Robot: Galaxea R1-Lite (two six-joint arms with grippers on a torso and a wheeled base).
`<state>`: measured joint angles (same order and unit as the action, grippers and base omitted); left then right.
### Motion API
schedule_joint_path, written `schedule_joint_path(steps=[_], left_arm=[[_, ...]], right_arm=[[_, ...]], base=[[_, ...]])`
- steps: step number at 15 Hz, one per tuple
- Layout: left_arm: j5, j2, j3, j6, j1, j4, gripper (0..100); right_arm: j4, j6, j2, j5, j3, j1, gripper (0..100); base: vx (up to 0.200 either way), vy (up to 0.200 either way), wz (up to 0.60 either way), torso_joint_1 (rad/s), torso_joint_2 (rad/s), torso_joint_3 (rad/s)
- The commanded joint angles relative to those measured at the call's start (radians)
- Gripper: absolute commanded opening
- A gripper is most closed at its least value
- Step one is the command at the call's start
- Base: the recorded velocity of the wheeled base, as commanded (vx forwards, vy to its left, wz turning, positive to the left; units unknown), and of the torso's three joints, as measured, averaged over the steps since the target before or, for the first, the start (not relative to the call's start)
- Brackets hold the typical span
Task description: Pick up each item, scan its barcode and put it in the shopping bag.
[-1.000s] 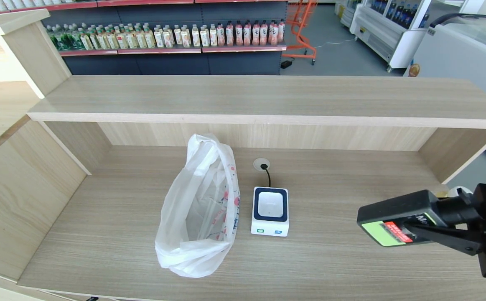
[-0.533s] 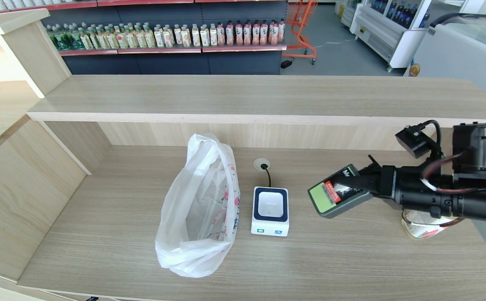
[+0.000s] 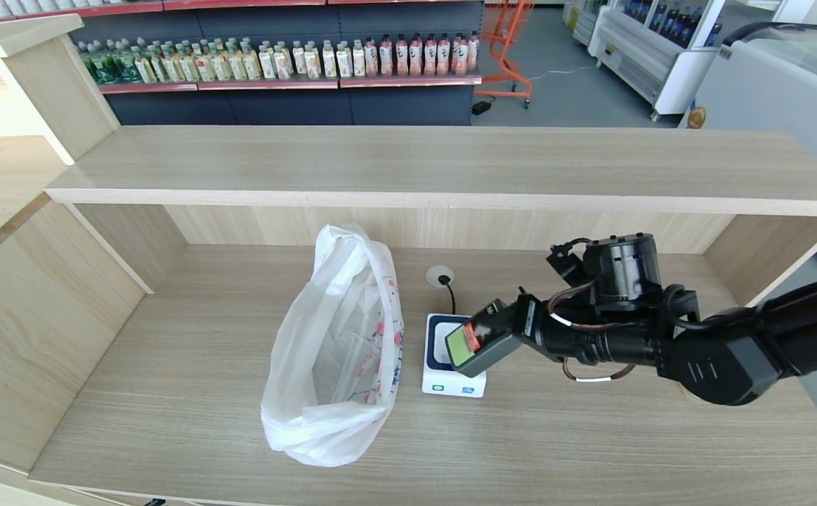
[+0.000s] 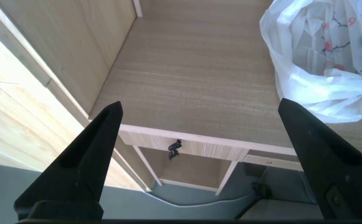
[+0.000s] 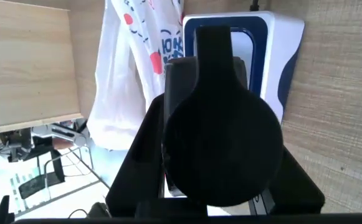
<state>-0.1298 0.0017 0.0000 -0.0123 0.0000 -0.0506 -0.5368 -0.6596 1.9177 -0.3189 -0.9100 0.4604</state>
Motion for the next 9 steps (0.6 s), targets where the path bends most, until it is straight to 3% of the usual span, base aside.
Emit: schedule_joint_path(steps=[1, 9], left_arm=[[-0.001, 0.0, 0.0, 0.0, 0.0, 0.0, 100], [-0.001, 0.0, 0.0, 0.0, 0.0, 0.0, 100]], right_arm=[[0.0, 0.012, 0.061, 0.001, -0.033, 0.021, 0], [-0.003, 0.071, 0.133, 0.073, -0.096, 0.07, 0]], base=[[0.0, 0.0, 0.0, 0.0, 0.0, 0.0], [0.0, 0.0, 0.0, 0.0, 0.0, 0.0]])
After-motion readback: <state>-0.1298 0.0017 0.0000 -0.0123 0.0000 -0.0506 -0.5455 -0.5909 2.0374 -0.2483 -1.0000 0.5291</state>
